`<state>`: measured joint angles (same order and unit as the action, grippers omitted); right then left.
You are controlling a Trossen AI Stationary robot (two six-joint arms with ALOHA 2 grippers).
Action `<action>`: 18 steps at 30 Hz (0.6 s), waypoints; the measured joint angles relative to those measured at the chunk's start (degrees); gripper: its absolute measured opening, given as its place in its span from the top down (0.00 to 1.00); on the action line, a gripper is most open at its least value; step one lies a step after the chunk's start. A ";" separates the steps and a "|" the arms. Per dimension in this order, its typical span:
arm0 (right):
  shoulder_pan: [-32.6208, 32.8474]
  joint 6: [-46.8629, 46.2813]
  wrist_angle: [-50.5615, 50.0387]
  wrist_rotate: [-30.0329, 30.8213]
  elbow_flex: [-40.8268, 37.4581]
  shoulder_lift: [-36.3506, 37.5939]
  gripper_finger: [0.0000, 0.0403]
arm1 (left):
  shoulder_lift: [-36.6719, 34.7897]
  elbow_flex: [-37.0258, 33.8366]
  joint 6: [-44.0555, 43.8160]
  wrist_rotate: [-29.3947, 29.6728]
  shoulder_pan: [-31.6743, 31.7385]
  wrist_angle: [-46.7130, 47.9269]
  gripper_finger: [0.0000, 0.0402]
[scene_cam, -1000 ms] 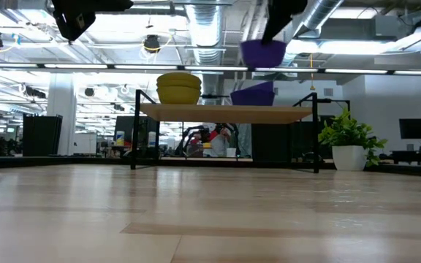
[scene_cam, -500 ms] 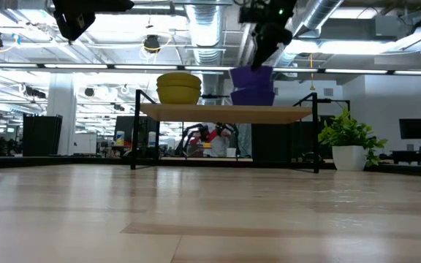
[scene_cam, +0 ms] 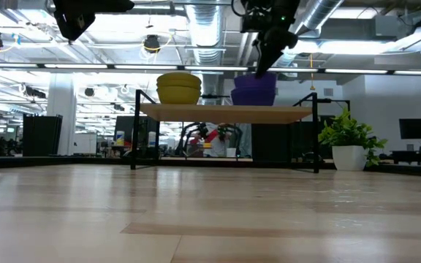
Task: Pick & Place Mini bowls
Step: Stack the blue bowl on top of the blue bowl on the shelf
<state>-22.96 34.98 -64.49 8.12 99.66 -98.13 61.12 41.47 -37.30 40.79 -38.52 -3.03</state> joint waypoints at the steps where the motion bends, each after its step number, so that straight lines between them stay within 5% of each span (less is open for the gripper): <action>1: 0.00 0.00 -0.06 -0.81 0.00 -0.01 1.00 | 0.00 0.00 0.02 0.15 0.00 0.00 0.64; 18: 0.06 -0.02 -0.22 -3.67 0.00 -0.07 1.00 | 0.00 0.00 0.00 0.18 0.00 0.15 0.64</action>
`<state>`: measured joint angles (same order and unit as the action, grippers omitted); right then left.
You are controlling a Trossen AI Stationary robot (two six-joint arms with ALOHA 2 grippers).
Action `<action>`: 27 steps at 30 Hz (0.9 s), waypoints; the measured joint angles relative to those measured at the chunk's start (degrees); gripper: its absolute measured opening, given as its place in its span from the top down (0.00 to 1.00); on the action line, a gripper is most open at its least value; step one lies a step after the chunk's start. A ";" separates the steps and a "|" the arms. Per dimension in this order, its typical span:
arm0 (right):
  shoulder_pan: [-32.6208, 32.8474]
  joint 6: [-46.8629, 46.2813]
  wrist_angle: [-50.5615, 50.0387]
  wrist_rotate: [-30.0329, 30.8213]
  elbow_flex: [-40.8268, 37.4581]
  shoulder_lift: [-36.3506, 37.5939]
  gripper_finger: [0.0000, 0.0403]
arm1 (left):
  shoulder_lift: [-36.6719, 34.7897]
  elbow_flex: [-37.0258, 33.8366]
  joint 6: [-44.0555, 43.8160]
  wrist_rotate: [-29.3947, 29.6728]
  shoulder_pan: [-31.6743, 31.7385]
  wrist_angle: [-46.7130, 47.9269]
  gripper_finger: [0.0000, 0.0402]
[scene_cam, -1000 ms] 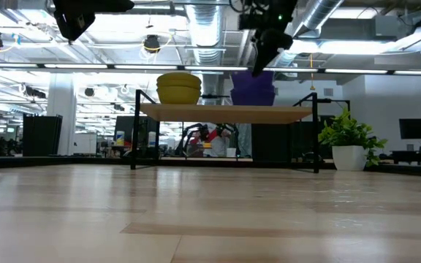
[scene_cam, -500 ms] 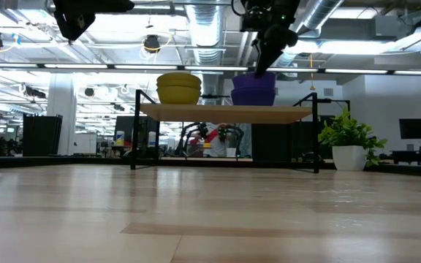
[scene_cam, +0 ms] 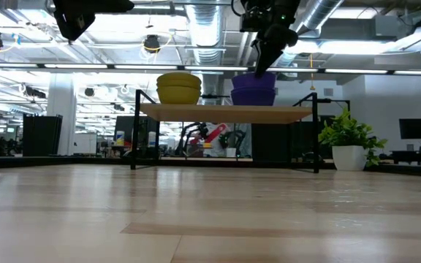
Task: Pick & Place Mini bowls
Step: Stack the blue bowl on top of the blue bowl on the shelf, then return to Home Position
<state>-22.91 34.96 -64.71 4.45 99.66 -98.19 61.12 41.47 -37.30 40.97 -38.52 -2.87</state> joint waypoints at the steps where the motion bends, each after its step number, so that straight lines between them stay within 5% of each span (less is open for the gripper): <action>1: 0.01 0.00 -0.02 0.00 0.00 0.00 1.00 | 0.00 0.00 0.00 0.00 0.00 0.00 0.64; 16: 0.01 -2.64 1.35 0.03 0.00 0.00 0.74 | 0.00 0.00 -0.20 -0.02 -0.02 0.03 0.64; 27: -0.01 -8.04 7.47 6.71 0.00 2.57 0.78 | 0.00 0.00 -0.21 -0.04 -0.02 0.11 0.64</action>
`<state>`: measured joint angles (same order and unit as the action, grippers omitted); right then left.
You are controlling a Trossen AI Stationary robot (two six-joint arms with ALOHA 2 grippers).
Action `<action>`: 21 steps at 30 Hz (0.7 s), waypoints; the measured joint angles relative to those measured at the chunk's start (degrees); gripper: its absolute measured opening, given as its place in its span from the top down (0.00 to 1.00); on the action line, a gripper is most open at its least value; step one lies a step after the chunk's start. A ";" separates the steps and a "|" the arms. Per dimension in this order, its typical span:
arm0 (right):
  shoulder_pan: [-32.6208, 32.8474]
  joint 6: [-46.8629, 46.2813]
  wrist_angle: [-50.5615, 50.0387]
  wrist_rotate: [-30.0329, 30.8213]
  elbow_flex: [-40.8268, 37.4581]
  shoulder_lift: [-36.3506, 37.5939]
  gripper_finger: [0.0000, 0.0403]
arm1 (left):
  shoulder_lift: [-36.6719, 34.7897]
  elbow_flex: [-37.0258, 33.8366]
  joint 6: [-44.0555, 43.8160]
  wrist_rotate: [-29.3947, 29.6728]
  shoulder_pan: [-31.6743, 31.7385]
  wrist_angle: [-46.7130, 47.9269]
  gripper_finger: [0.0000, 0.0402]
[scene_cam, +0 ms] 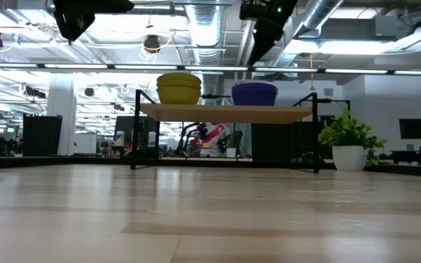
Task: Pick & Place Mini bowls
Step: Return to Home Position
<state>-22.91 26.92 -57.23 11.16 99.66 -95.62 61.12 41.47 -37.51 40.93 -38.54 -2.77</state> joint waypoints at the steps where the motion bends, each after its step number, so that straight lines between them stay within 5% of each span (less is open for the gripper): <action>1: -0.08 0.00 0.82 -0.02 0.00 0.41 0.78 | 0.00 0.00 -0.01 0.00 0.00 0.00 0.64; 7: -0.01 -5.19 4.75 -0.29 0.02 2.29 0.80 | 0.00 0.00 0.21 -0.03 -0.08 0.23 0.64; 16: 0.02 -13.85 -6.45 -1.43 0.02 2.65 0.80 | -0.22 0.00 -3.08 -0.90 -0.70 0.28 0.64; 18: 0.22 -16.29 -7.15 -6.19 0.02 2.65 0.80 | -1.32 -0.04 -2.49 -1.02 -0.72 -0.19 0.64; 21: 1.01 -15.82 -5.16 -20.98 0.00 3.30 0.80 | -4.13 -0.04 5.25 -2.61 -1.49 -4.12 0.64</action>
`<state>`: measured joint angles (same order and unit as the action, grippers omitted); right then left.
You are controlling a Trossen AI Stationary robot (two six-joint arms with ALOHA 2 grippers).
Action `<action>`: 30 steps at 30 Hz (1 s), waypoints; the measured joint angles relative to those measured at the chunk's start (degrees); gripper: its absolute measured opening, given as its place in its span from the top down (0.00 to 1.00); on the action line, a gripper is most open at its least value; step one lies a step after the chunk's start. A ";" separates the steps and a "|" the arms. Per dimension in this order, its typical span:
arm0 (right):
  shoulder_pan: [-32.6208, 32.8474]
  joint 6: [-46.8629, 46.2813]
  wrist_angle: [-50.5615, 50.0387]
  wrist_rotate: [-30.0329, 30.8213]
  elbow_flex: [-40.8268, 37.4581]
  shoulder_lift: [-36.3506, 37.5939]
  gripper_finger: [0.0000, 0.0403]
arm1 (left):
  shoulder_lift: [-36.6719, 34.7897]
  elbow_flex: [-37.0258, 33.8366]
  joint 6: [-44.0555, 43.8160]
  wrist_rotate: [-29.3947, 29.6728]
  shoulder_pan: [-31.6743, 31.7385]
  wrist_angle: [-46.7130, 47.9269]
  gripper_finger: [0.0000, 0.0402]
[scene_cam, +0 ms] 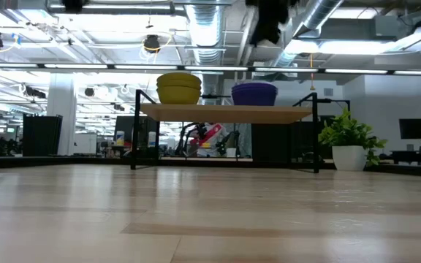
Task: Pick & Place Mini bowls
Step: Return to Home Position
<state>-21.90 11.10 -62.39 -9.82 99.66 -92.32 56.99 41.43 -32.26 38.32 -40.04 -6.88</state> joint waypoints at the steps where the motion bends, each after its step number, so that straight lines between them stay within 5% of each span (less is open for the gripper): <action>1: 0.60 0.67 1.37 -5.53 0.00 0.30 0.80 | -1.21 -0.02 3.40 -0.51 -0.39 -1.76 0.64; 5: 3.26 0.47 7.45 -17.02 0.02 1.64 0.80 | -7.96 -0.01 13.96 -1.86 -2.29 -4.22 0.64; 14: 11.64 -2.76 15.03 -16.74 -2.02 8.04 0.80 | -25.55 -0.40 21.48 -0.14 -7.62 4.70 0.64; 30: 22.73 -15.98 39.05 -3.27 -38.14 41.12 0.80 | -48.12 -16.54 19.87 3.88 -8.26 3.81 0.64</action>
<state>0.83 -4.88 -23.34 -13.10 61.51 -51.20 8.87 24.89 -12.39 42.20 -48.29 -3.07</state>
